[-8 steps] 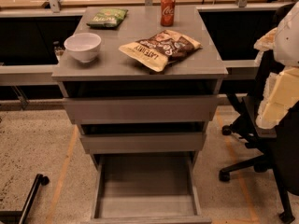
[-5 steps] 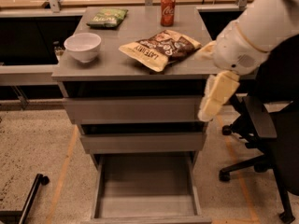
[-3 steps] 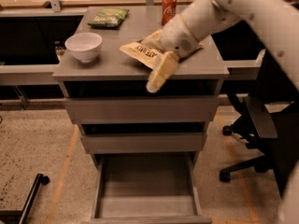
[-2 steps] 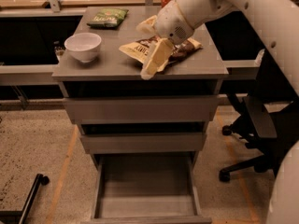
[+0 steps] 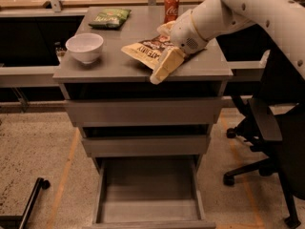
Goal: Place brown chip bag into bottom drawer
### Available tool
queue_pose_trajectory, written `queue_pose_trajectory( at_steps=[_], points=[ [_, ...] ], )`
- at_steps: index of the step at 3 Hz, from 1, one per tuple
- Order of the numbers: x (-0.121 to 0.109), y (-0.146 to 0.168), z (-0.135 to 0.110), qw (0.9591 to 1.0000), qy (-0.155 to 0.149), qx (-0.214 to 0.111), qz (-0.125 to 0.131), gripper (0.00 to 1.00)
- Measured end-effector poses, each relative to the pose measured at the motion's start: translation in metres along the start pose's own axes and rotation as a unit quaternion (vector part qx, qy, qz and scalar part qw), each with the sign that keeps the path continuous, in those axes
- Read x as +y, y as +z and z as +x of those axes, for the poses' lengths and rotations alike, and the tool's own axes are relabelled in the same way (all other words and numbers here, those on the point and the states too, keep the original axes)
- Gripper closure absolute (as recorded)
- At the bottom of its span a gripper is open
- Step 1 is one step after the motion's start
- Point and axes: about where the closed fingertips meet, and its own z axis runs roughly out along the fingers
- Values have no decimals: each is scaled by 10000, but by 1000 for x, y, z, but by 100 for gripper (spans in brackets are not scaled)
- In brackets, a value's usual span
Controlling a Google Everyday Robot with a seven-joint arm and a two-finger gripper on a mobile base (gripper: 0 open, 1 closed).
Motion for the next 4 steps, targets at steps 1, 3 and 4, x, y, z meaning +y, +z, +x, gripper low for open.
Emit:
queue_pose_trajectory(
  at_steps=[1,3,4],
  points=[
    [-46,-3,19,9975,31,55,706,0],
    [-114,-2,57,9905,191,418,1297,0],
    [-124,17,85,9906,504,498,1173,0]
  ],
)
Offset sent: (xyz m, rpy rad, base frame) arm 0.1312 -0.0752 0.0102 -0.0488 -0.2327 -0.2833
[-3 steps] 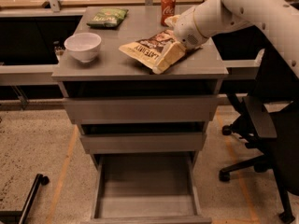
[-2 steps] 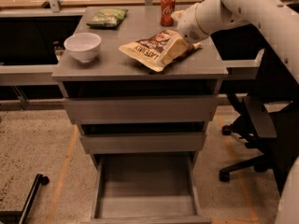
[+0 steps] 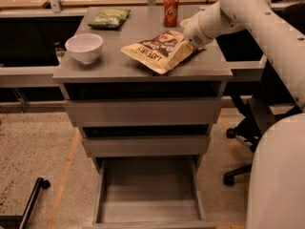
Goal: Place brown chip bag into bottom drawer
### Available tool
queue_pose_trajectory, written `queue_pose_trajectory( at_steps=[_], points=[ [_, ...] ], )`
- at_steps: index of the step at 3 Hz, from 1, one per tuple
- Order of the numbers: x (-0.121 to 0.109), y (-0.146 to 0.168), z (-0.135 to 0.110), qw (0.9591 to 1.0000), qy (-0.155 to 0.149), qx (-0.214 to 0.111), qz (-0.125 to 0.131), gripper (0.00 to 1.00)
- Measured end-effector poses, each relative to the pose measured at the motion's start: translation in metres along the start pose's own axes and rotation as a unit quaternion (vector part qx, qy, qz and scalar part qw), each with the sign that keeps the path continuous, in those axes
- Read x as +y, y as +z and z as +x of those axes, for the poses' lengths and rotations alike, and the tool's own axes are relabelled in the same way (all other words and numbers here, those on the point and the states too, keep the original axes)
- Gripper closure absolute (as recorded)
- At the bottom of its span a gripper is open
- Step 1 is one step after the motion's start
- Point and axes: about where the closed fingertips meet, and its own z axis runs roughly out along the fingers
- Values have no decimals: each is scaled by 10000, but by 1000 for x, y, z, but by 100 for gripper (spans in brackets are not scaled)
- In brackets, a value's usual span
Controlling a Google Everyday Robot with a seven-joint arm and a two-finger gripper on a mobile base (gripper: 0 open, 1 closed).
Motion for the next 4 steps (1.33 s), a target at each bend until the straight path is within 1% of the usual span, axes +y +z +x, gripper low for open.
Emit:
queue_pose_trajectory(
  at_steps=[1,2,3,4],
  points=[
    [2,17,12,9997,191,-51,-172,13],
    [9,27,7,9992,181,-144,-329,37],
    [16,31,-4,9987,75,-236,-440,60],
    [24,31,-13,9983,20,-323,-490,83]
  ],
)
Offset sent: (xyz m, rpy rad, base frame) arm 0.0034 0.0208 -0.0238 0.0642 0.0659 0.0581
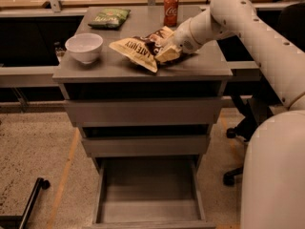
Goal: Place brown chip bag into bottom drawer
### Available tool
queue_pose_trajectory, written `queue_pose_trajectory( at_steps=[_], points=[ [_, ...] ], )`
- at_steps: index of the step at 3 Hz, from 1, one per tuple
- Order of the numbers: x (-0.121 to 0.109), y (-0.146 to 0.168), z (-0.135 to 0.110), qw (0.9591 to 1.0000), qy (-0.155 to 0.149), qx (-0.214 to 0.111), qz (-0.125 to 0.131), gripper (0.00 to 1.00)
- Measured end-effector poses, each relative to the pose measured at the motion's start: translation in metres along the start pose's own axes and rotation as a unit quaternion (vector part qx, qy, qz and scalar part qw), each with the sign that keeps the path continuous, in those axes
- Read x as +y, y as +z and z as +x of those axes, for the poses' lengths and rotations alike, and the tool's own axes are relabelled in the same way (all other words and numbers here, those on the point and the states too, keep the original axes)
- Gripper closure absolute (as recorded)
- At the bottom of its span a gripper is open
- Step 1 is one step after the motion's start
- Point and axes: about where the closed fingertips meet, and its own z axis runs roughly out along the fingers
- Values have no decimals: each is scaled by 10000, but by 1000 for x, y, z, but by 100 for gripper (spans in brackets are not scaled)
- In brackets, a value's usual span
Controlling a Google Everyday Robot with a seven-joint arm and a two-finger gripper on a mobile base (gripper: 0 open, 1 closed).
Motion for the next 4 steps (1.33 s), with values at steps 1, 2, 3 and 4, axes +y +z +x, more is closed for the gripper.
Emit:
queue_pose_trajectory(
  at_steps=[1,2,3,4],
  points=[
    [21,-20,-21,9999,-146,-51,37,100],
    [88,-68,-56,10000,-21,-1,44,100],
    [156,-84,-58,9987,362,185,-296,100],
    [230,-78,-31,9891,1148,333,-860,100]
  ],
)
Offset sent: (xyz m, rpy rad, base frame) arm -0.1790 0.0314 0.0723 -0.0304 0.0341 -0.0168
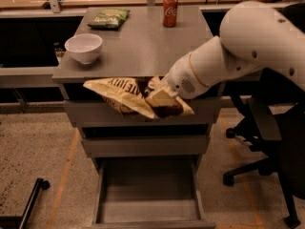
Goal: Place brown chip bag into bottom drawer
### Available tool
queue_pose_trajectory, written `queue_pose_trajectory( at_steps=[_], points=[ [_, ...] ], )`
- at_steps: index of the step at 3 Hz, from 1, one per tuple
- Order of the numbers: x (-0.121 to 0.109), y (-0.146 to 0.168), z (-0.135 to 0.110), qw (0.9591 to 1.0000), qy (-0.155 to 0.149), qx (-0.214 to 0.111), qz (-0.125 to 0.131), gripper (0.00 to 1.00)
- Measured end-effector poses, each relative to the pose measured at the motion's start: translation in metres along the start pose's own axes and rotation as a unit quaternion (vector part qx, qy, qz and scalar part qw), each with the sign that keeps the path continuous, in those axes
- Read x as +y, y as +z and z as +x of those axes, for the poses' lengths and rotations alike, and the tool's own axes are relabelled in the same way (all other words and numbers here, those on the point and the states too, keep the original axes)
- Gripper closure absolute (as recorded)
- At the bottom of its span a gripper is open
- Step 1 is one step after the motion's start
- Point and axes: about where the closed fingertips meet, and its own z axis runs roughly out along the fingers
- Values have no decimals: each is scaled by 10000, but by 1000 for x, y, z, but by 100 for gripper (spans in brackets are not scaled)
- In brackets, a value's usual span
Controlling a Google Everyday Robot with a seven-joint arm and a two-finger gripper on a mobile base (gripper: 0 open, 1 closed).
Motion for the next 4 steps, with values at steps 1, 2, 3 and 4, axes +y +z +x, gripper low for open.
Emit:
queue_pose_trajectory(
  at_steps=[1,2,3,4],
  points=[
    [43,31,67,9950,825,105,-545,100],
    [32,64,128,9895,1215,161,-761,100],
    [32,76,141,9867,1340,160,-906,100],
    [30,92,145,9854,1368,264,-983,100]
  ],
)
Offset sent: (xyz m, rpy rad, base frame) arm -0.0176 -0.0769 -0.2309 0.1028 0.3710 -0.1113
